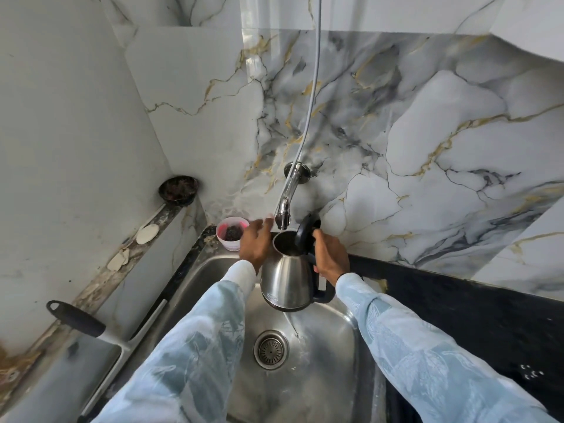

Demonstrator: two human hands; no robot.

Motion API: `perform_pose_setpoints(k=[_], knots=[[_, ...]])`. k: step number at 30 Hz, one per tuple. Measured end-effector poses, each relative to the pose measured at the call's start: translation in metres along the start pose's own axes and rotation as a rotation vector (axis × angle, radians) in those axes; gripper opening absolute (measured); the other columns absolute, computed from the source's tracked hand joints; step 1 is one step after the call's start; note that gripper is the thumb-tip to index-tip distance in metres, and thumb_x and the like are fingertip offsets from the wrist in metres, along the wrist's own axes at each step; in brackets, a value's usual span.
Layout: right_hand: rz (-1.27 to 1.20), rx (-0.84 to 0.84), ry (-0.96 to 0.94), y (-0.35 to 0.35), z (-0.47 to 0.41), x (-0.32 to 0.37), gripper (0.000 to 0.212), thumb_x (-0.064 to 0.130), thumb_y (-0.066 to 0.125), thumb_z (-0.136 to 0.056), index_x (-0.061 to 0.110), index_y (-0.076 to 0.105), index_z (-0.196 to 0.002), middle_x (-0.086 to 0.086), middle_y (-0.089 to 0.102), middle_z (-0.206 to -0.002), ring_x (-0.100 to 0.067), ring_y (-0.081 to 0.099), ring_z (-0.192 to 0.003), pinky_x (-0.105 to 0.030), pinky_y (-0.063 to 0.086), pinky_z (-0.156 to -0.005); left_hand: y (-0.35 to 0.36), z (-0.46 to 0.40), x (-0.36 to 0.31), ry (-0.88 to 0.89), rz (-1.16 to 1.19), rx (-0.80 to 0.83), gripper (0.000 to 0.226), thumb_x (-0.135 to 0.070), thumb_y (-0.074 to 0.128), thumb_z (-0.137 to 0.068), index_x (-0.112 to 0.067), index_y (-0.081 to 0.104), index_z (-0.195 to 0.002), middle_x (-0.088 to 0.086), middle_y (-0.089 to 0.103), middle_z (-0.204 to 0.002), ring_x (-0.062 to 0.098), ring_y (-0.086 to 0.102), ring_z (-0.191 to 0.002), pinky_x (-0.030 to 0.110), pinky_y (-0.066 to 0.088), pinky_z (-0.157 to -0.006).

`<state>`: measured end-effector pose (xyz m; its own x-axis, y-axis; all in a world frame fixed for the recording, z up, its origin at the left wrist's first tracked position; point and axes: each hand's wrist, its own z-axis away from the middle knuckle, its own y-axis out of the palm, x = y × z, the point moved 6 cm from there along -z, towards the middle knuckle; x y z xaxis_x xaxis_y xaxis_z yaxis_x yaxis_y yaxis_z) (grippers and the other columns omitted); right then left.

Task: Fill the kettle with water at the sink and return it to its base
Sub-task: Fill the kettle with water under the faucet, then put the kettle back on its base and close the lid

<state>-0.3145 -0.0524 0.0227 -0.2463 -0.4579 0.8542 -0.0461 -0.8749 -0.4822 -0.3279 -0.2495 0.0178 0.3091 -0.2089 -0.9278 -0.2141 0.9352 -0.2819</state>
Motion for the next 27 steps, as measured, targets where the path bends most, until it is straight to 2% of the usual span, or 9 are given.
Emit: perform_pose_setpoints(k=[1,4,9,14,17,19,22,24,27], knots=[[0.012,-0.005,0.009,-0.005,0.007,-0.006,0.086,0.086,0.028,-0.076,0.008,0.067,-0.079,-0.015,0.076,-0.086,-0.048,0.075,-0.090,-0.066,0.066,-0.092,0.003,0.008,0.011,-0.108,0.099,0.037,0.074,-0.064,0.046,-0.099,-0.008,0.059,-0.146,0.017,0.062,-0.149,0.034,0.057,-0.138,0.050,0.041,-0.117],[0.033,-0.021,0.020,-0.021,0.024,-0.027,0.099,0.097,0.030,-0.080,0.009,0.074,-0.089,-0.013,0.078,-0.087,-0.047,0.075,-0.088,-0.063,0.066,-0.091,0.018,0.043,0.032,-0.262,0.211,0.168,0.069,-0.064,0.040,-0.101,-0.011,0.069,-0.134,0.010,0.072,-0.135,0.024,0.064,-0.113,0.039,0.044,-0.087],[0.001,-0.054,0.049,-0.069,0.063,-0.060,0.078,0.081,0.046,-0.098,0.009,0.069,-0.079,-0.012,0.075,-0.084,-0.047,0.071,-0.096,-0.066,0.066,-0.090,0.052,0.095,0.033,-0.137,0.179,0.095,0.020,-0.037,0.067,-0.097,-0.018,0.073,-0.098,0.005,0.072,-0.104,0.020,0.062,-0.099,0.026,0.044,-0.066],[0.067,-0.135,0.028,-0.143,0.106,-0.091,0.065,0.070,0.042,-0.103,0.016,0.075,-0.088,-0.019,0.080,-0.112,-0.052,0.072,-0.107,-0.066,0.062,-0.100,0.109,0.149,0.021,-0.020,0.133,0.141,0.013,-0.028,0.072,-0.094,-0.016,0.078,-0.097,0.007,0.074,-0.097,0.021,0.064,-0.089,0.029,0.046,-0.065],[0.104,-0.145,-0.004,-0.174,0.121,-0.092,0.065,0.070,0.039,-0.099,0.019,0.078,-0.103,-0.016,0.079,-0.122,-0.052,0.072,-0.107,-0.066,0.062,-0.100,0.124,0.164,0.010,0.002,0.159,0.155,0.027,-0.031,0.075,-0.091,-0.010,0.080,-0.107,0.006,0.079,-0.105,0.021,0.069,-0.095,0.024,0.046,-0.064],[0.103,-0.168,-0.002,-0.209,0.139,-0.109,0.065,0.074,0.041,-0.095,0.022,0.078,-0.104,-0.011,0.081,-0.115,-0.051,0.075,-0.100,-0.065,0.063,-0.097,0.149,0.192,0.007,0.022,0.154,0.201,0.036,-0.034,0.077,-0.088,-0.008,0.080,-0.112,0.008,0.081,-0.113,0.025,0.073,-0.104,0.028,0.050,-0.070],[0.127,-0.199,0.014,-0.253,0.164,-0.142,0.061,0.080,0.046,-0.088,0.027,0.076,-0.098,0.006,0.078,-0.084,-0.042,0.076,-0.086,-0.062,0.067,-0.089,0.181,0.231,0.010,0.039,0.134,0.263,0.037,-0.040,0.081,-0.078,-0.011,0.082,-0.102,0.009,0.082,-0.108,0.031,0.075,-0.110,0.041,0.059,-0.087],[0.144,-0.216,0.007,-0.274,0.182,-0.162,0.049,0.081,0.049,-0.088,0.039,0.073,-0.095,0.012,0.073,-0.070,-0.037,0.076,-0.085,-0.061,0.069,-0.084,0.197,0.257,0.016,0.021,0.113,0.300,0.046,-0.049,0.083,-0.069,-0.015,0.081,-0.099,0.003,0.082,-0.105,0.026,0.077,-0.105,0.031,0.053,-0.080],[0.143,-0.235,0.025,-0.287,0.205,-0.188,0.039,0.082,0.049,-0.088,0.050,0.072,-0.086,0.012,0.069,-0.068,-0.040,0.078,-0.088,-0.061,0.069,-0.084,0.216,0.283,0.029,0.011,0.083,0.327,0.058,-0.058,0.081,-0.062,-0.015,0.078,-0.101,0.001,0.080,-0.100,0.021,0.075,-0.100,0.027,0.046,-0.071]])
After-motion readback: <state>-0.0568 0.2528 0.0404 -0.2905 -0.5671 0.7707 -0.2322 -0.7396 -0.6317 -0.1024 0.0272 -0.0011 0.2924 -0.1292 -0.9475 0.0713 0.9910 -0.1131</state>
